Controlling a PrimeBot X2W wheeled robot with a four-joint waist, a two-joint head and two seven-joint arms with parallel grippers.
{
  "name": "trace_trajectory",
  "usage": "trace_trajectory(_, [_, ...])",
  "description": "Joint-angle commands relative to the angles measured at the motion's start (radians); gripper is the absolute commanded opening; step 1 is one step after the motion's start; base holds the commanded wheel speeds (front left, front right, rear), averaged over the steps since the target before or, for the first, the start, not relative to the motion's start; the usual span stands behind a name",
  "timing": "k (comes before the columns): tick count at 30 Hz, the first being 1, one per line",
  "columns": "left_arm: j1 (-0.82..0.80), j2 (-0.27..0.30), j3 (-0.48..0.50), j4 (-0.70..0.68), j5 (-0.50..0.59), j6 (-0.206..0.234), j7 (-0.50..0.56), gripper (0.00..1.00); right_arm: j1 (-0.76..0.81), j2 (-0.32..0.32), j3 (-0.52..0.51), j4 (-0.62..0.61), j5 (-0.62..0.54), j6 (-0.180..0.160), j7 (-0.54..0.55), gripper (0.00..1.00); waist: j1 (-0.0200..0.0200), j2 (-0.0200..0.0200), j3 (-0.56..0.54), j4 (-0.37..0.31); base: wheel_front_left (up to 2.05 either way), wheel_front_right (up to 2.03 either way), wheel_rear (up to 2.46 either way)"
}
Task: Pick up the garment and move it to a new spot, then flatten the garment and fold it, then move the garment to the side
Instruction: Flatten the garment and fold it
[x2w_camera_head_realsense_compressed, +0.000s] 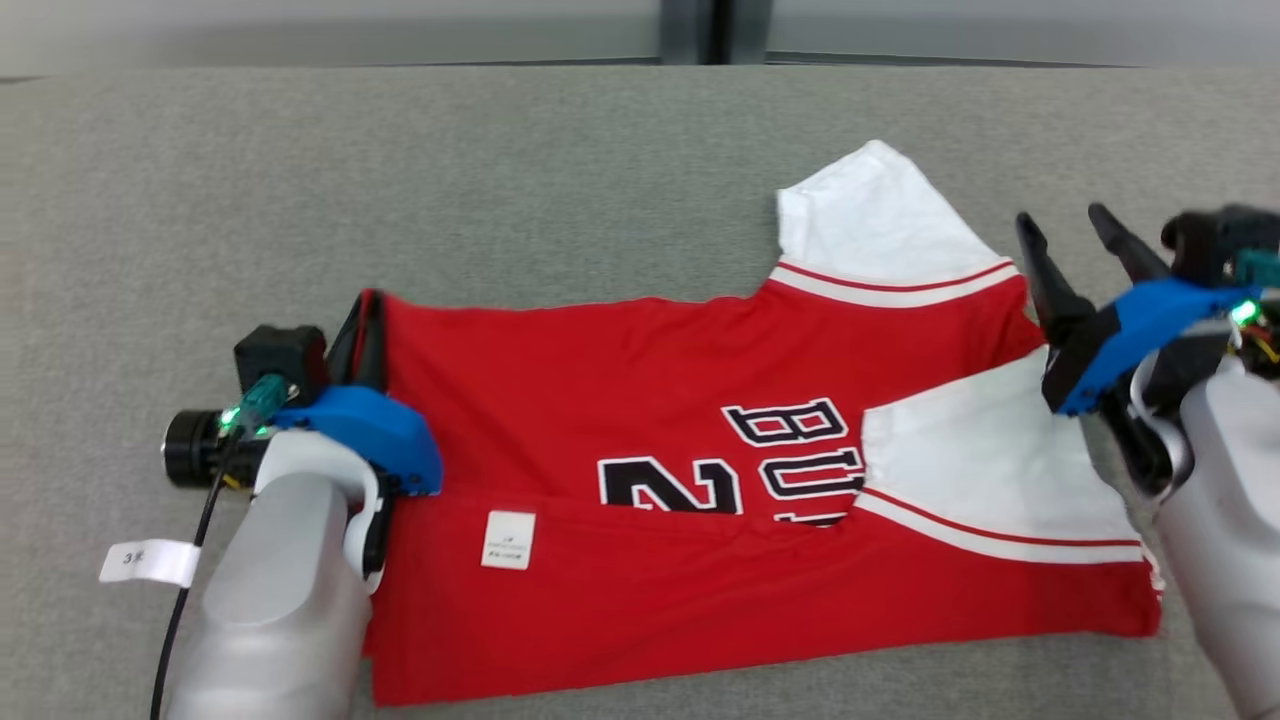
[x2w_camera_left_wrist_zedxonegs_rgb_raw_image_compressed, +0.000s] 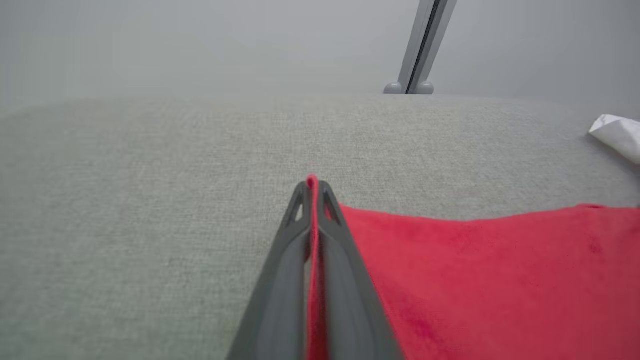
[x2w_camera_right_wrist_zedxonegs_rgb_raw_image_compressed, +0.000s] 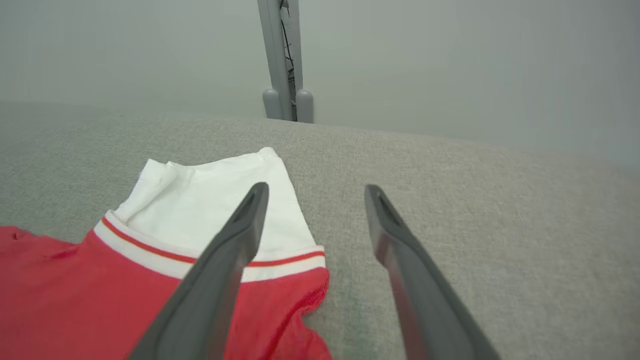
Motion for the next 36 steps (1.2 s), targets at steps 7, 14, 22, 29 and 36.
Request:
trace_trajectory(7, [-0.016,-0.030,-0.051,-0.136,0.025,-0.015,-0.004,0.00,-0.190,-0.051,0.029,0.122,0.050,0.000,0.203,1.00,-0.0001,0.0000,0.055,0.106,0.00,0.00,0.00])
trace_trajectory(14, [-0.040,-0.046,-0.119,-0.210,0.014,-0.026,-0.004,0.00,-0.333,-0.089,0.055,0.220,0.023,0.000,0.272,1.00,-0.0001,0.0000,0.127,0.194,0.00,0.00,0.00])
trace_trajectory(22, [-0.040,-0.047,-0.231,-0.286,-0.077,-0.013,-0.005,0.00,-0.420,-0.087,0.043,0.348,-0.017,0.000,0.312,1.00,-0.0001,0.0000,0.181,0.259,0.00,0.00,0.00])
trace_trajectory(29, [-0.040,-0.047,-0.265,-0.300,-0.110,0.017,-0.005,0.00,-0.427,-0.091,0.049,0.397,-0.034,0.000,0.265,0.00,-0.0001,0.0000,0.185,0.255,0.00,0.00,0.00])
trace_trajectory(36, [-0.017,-0.040,-0.201,-0.354,-0.061,0.042,-0.004,0.00,-0.464,-0.073,-0.049,0.405,-0.065,0.000,-0.010,0.00,-0.0001,0.0000,0.152,0.206,0.00,0.00,0.00])
